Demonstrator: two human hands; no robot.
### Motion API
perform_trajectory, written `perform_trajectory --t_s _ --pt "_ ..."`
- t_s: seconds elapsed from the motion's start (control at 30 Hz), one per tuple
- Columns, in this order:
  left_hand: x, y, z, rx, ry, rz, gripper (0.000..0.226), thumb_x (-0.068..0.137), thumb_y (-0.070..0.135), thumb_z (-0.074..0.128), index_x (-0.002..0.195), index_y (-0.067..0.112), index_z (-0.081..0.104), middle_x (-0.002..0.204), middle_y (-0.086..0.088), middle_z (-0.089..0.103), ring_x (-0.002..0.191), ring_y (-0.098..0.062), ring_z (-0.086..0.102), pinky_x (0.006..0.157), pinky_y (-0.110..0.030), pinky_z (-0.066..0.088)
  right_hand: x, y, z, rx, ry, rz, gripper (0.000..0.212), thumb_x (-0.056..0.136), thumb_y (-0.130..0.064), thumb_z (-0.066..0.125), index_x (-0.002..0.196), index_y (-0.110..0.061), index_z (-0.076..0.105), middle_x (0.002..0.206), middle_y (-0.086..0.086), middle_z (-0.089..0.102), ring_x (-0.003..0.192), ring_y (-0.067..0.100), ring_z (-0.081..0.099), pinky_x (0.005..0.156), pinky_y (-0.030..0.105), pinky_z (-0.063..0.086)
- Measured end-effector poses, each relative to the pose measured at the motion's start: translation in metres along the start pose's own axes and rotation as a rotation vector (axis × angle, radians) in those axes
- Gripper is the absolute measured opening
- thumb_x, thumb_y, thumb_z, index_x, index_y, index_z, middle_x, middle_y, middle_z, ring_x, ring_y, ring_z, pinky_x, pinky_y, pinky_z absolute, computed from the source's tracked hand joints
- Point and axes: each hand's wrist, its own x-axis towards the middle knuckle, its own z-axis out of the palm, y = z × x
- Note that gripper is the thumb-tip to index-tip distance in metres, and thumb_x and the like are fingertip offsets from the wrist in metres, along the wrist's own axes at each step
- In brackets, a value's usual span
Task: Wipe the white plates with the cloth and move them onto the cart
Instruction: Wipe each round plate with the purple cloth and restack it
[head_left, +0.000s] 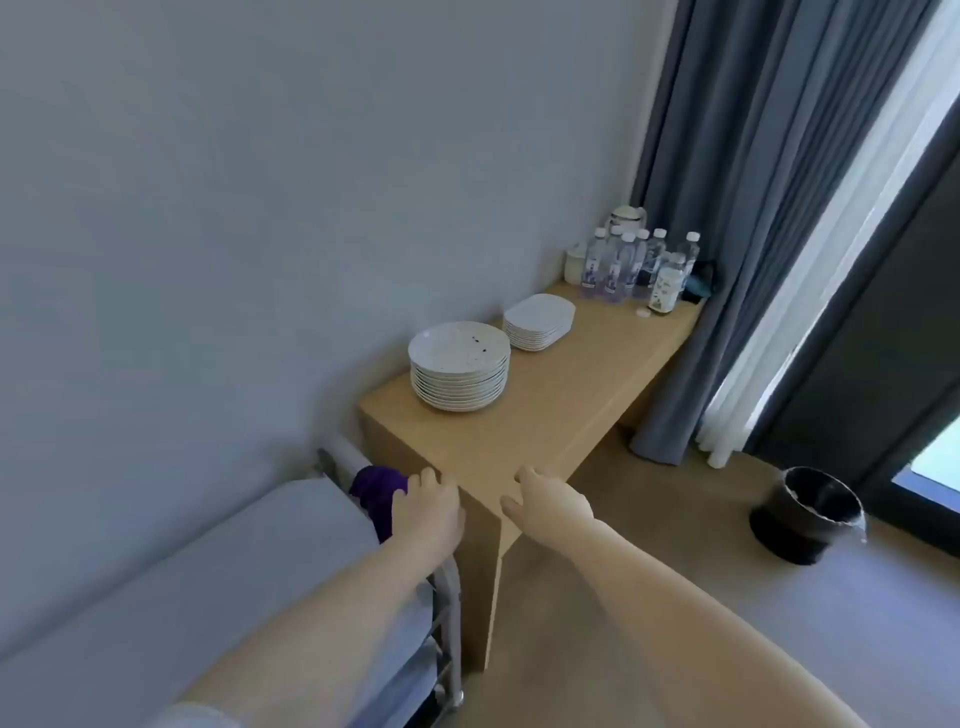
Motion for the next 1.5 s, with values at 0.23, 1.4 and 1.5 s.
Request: perform_trajectory --t_s 0.23,1.4,1.5 --pt "0.044 -0.038 0.043 -0.08 0.046 -0.426 0.044 0.097 0.036 0.041 0.133 0.011 0.037 0.133 -0.009 0.045 0.121 -0.023 0.046 0.091 -0.03 0.044 0.095 -0.036 0.052 0.11 -0.21 -0.145 0.045 0.094 -0.044 0.043 0.129 -0.015 0.045 0.118 0.006 0.055 0.098 0.024 0.057 0.07 0.032 0.046" --pt "0.083 -0.024 0.012 -1.051 0.603 -1.174 0.016 0.099 0.017 0.043 0.085 0.011 0.046 0.078 -0.008 0.053 0.066 -0.018 0.049 0.055 -0.029 0.038 0.193 -0.039 0.033 0.557 -0.604 -0.582 0.032 0.098 -0.034 0.048 0.129 -0.035 0.051 0.123 -0.008 0.051 0.101 0.001 0.051 0.081 0.01 0.045" --pt "0.097 -0.013 -0.003 -1.144 0.649 -1.139 0.014 0.101 0.021 0.04 0.093 0.012 0.047 0.085 -0.008 0.056 0.071 -0.019 0.053 0.056 -0.029 0.04 0.202 -0.032 0.025 0.659 -0.682 -0.529 0.025 0.097 -0.036 0.046 0.121 -0.036 0.055 0.11 -0.016 0.061 0.1 0.001 0.057 0.084 0.018 0.049"
